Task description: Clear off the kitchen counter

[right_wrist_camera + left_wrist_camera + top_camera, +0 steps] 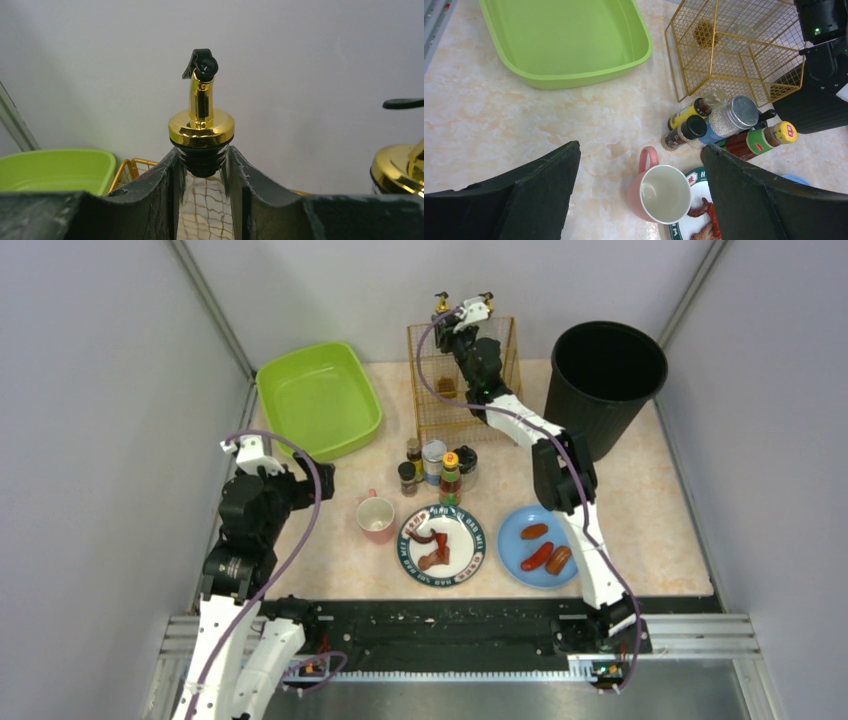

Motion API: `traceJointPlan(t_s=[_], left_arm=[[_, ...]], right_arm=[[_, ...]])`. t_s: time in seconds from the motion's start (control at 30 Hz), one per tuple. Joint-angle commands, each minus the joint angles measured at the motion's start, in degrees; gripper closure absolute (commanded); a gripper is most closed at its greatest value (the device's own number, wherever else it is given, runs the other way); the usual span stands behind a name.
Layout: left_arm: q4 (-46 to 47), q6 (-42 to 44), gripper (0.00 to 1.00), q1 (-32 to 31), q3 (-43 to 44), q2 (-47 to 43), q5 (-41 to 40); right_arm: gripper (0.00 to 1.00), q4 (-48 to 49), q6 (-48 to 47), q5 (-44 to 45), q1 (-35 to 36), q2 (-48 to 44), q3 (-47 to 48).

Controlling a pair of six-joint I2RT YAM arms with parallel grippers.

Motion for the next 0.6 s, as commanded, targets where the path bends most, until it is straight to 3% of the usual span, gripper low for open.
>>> traceJointPlan(t_s=[0.0,0.3,0.4,0.47,0.57], left_arm=[[1.93,-0.02,0.03,0.26,-0.09,-0.79,0.26],[1.84,-0.02,0.03,0.26,-0.11,-1.13,0.14],[1.88,0.06,0.03,0.26,-0.12,-1.17,0.15],[1.80,0.07,0.03,0.26,-0.10,-1.23,0.08],[1.82,0.05,0.01,0.26,-0.15,-1.44,0.06]], right_arm=[[1.00,8.04,0.22,0.08,0.59,-9.10,-2.34],[0.98,9.38,0.06,0.63,1.18,-12.08,-9.11],[0.71,9.71,-0.43,0.89,1.53,-13.84,-11.11],[0.47,9.12,-0.95,1.12,1.86,-15.58,-12.21],[0.29,8.22,-2.33,1.59,2.21,-19.16,-14.39]])
